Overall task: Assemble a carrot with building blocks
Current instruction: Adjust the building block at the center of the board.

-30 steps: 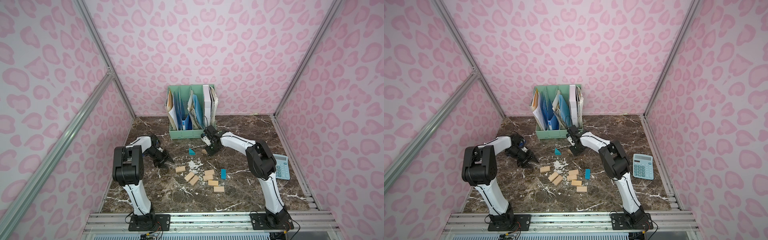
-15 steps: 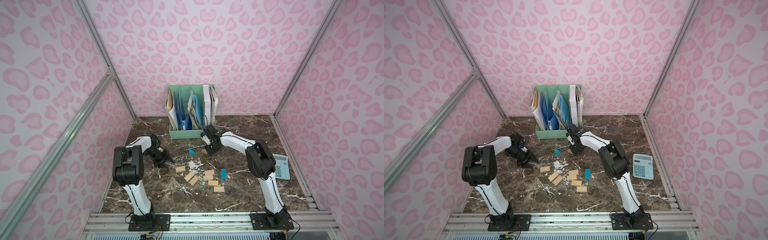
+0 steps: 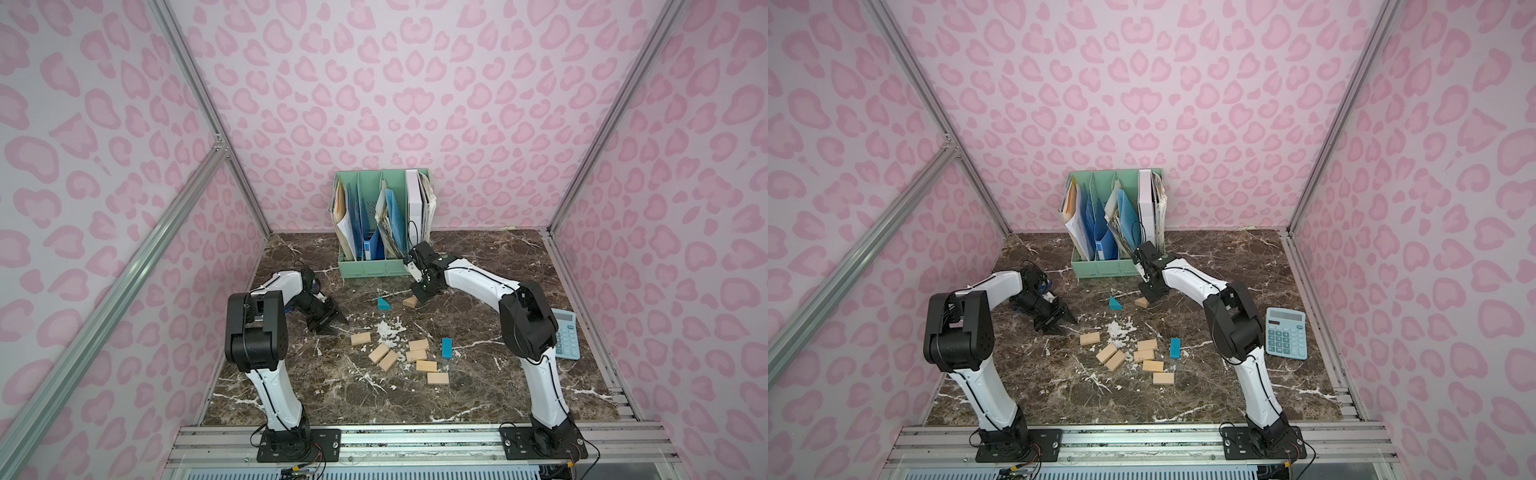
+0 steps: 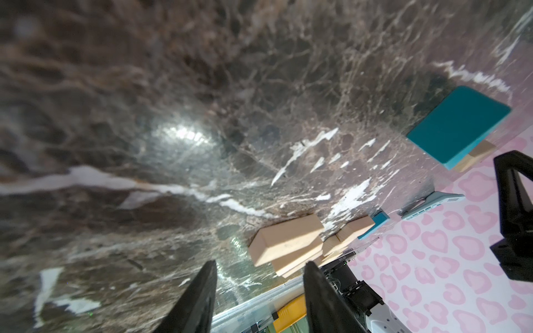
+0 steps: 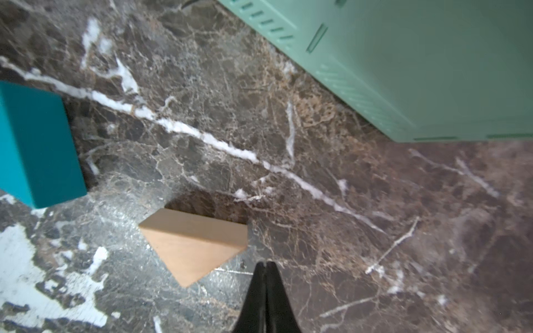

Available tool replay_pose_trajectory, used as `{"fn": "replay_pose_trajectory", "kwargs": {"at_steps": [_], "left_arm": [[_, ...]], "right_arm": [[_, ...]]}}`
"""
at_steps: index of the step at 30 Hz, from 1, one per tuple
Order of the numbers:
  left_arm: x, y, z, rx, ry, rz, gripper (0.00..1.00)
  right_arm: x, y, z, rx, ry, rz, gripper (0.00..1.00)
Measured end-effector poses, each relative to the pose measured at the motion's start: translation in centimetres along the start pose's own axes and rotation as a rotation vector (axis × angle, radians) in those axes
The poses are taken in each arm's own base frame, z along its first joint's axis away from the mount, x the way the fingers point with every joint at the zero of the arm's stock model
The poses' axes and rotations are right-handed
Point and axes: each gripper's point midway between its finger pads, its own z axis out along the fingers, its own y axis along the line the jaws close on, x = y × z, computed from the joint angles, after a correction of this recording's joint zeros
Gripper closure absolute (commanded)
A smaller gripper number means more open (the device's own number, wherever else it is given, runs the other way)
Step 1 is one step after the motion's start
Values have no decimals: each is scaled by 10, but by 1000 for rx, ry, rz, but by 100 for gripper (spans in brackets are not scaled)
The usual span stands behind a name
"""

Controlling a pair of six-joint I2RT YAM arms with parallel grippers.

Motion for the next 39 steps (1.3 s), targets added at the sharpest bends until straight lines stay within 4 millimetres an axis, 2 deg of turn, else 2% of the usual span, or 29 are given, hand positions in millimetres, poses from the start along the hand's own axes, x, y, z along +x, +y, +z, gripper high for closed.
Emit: {"fn": "replay_pose_trajectory", "kwargs": {"at_steps": [8, 18, 26, 34, 39], "left_arm": [[-1, -1, 0, 2, -1, 1, 49], [0, -1, 0, 1, 2, 0, 49], [0, -1, 0, 1, 2, 0, 50], [0, 0, 0, 1, 3, -1, 50], [0, 0, 0, 1, 5, -2, 50]], "right_arm": [[13, 0, 3, 5, 30, 16, 92], [13, 1, 25, -18, 58, 39, 93], [-3, 3, 27, -37, 31, 44, 93], [-8, 12, 27, -59, 30, 34, 94], [-17, 16, 27, -66, 12, 32, 94]]}}
